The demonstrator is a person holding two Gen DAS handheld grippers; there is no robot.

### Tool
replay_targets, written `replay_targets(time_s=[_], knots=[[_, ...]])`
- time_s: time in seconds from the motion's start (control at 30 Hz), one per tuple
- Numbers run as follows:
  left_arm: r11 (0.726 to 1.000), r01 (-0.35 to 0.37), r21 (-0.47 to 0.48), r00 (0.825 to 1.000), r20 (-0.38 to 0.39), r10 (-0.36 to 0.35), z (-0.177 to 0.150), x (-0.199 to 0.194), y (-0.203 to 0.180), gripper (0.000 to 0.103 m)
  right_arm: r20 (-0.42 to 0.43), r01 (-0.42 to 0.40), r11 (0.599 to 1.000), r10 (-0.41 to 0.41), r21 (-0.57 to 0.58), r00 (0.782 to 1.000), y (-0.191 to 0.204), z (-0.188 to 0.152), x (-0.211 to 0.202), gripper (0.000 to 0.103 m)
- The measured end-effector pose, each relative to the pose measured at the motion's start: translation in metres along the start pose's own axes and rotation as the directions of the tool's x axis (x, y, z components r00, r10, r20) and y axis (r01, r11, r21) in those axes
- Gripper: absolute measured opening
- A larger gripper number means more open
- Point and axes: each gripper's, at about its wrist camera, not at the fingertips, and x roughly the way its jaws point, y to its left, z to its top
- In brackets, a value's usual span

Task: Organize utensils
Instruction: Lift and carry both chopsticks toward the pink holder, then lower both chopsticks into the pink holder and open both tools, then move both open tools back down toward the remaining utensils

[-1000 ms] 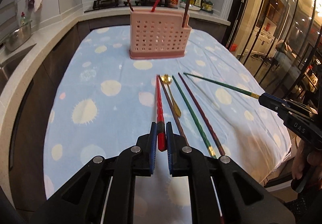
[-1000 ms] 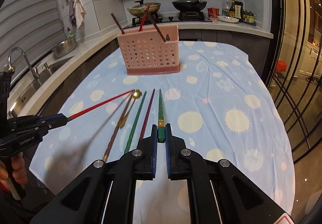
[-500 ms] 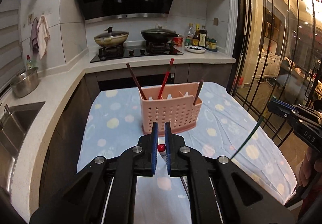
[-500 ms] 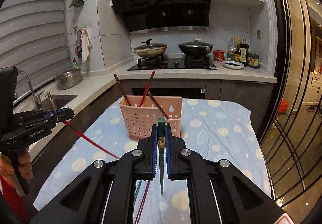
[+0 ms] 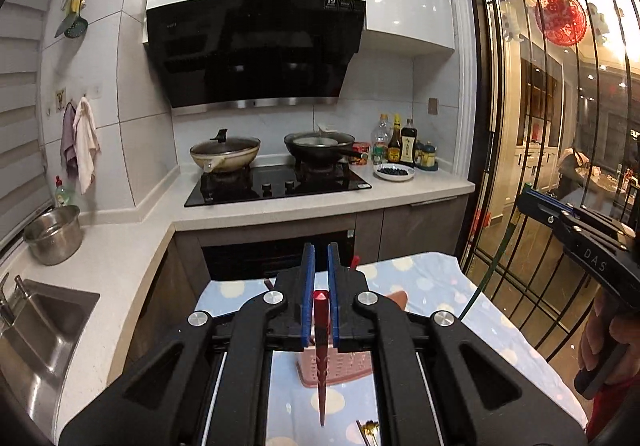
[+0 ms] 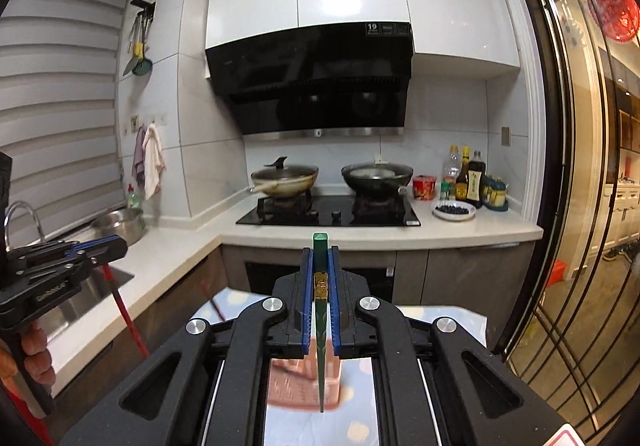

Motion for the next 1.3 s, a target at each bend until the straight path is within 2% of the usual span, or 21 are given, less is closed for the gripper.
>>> replay_targets(time_s=[0.1,0.13,0.2,0.37,0.6,0.83,0.9,0.93,0.97,1.0,1.07,1.17,1.3], knots=[[1.0,0.001,-0.002,1.0,0.027,-0.001,0.024,0.009,0.004,0.005,0.011,0.016,1.0,-0.015,-0.006,1.0,-0.001,0.017,0.02,0.007],[1.0,0.001,-0.004,0.999,0.036,-0.001,0.031,0.013,0.005,0.001,0.011,0.019,1.0,-0.019,-0.006,1.0,-0.001,0.022,0.028,0.007],[1.0,0.001,-0.008,0.999,0.043,0.0,0.044,0.022,0.007,0.0,0.008,0.026,1.0,-0.026,-0.006,1.0,-0.001,0.028,0.042,0.007],[1.0,0.001,-0.021,1.0,0.011,-0.001,0.056,0.06,0.016,0.0,-0.05,0.02,1.0,-0.02,0.006,0.999,0.003,0.025,0.085,0.007],[0.999,-0.015,-0.04,0.994,-0.108,0.011,0.026,0.108,0.029,0.0,-0.175,-0.004,1.0,0.003,-0.005,0.985,0.012,-0.012,0.133,0.007],[0.998,-0.026,-0.054,0.99,-0.14,0.018,-0.001,0.104,0.039,0.001,-0.251,-0.003,1.0,0.001,-0.007,0.968,0.016,-0.047,0.152,0.007],[0.998,-0.028,-0.057,0.989,-0.149,0.019,-0.01,0.099,0.04,0.003,-0.252,0.007,1.0,-0.007,-0.001,0.968,0.015,-0.05,0.149,0.013],[0.998,-0.031,-0.058,0.988,-0.155,0.021,-0.015,0.096,0.041,0.005,-0.246,0.014,1.0,-0.013,0.0,0.969,0.014,-0.05,0.145,0.016],[0.998,-0.035,-0.06,0.986,-0.162,0.025,-0.02,0.093,0.041,0.015,-0.242,0.013,1.0,-0.012,0.002,0.97,0.014,-0.051,0.142,0.018],[0.997,-0.042,-0.063,0.986,-0.164,0.031,-0.026,0.088,0.041,0.033,-0.24,0.012,1.0,-0.01,0.006,0.971,0.014,-0.052,0.135,0.019],[0.996,-0.073,-0.059,0.986,-0.156,0.063,-0.039,0.078,0.04,0.057,-0.229,0.018,1.0,-0.015,0.01,0.973,0.012,-0.056,0.121,0.026],[0.994,-0.1,-0.032,0.983,-0.159,0.094,-0.058,0.062,0.032,0.06,-0.227,0.023,1.0,-0.02,0.012,0.974,0.011,-0.065,0.1,0.033],[0.996,-0.082,-0.028,0.978,-0.196,0.075,-0.087,0.044,0.026,0.063,-0.254,0.013,1.0,-0.007,0.019,0.967,0.01,-0.092,0.064,0.038]])
